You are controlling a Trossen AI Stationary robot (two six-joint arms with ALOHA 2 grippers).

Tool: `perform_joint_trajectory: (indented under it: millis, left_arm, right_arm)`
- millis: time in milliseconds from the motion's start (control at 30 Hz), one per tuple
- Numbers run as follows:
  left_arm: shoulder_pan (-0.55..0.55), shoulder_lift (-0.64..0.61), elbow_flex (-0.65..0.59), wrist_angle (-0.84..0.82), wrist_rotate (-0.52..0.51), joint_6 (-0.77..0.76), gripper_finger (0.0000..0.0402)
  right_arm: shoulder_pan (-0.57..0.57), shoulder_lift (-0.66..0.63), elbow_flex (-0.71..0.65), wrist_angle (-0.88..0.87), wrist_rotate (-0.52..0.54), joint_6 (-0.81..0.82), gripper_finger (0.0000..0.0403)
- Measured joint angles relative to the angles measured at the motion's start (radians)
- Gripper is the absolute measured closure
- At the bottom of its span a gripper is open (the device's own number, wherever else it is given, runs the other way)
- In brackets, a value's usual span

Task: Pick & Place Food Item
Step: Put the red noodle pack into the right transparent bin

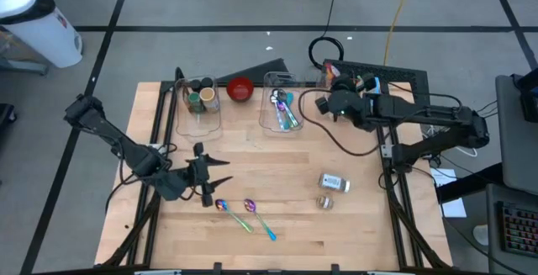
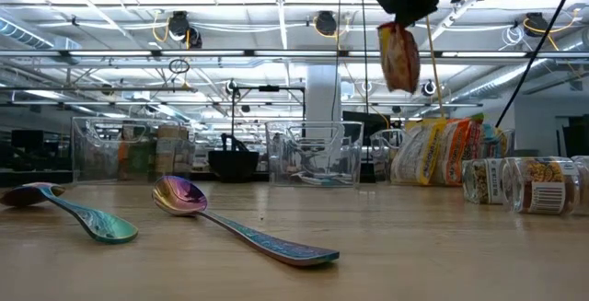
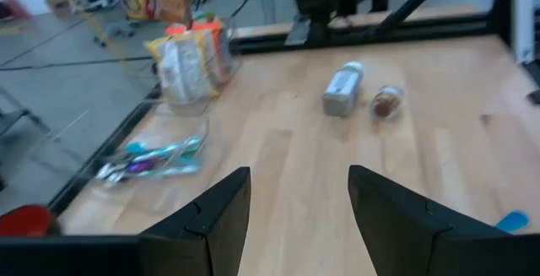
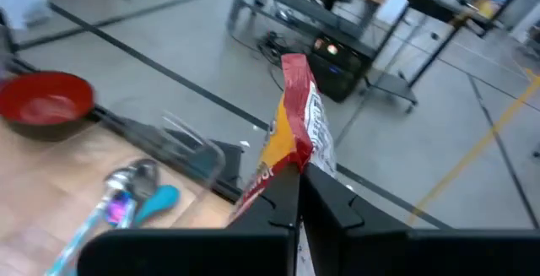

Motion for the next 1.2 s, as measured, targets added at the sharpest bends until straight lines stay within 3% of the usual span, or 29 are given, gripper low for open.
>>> perform_joint_trajectory:
  millis: [100,333,667,900,1200]
  left_arm:
    - [0.016,0.000,-0.017,0.085,0.047,0.051,0.0192]
    - [0.040,0.000,-0.017,0.105,0.130,0.057,0.0192]
    - [0.042,0.000,-0.017,0.120,0.151,0.059,0.0192]
    - [0.041,0.000,-0.017,0.146,0.150,0.087,0.0192]
    - [0.042,0.000,-0.017,0.147,0.150,0.091,0.0192]
  right_arm:
    - [-0.035,-0.006,-0.027,0.006,-0.002,0.005,0.0403]
    - [-0.112,-0.040,-0.183,0.104,-0.012,0.006,0.0403]
    - [-0.249,-0.122,-0.399,0.416,-0.190,-0.050,0.0403]
    - [-0.303,-0.096,-0.461,0.545,-0.316,-0.049,0.0403]
    - [-0.320,-0.016,-0.468,0.606,-0.396,-0.010,0.0403]
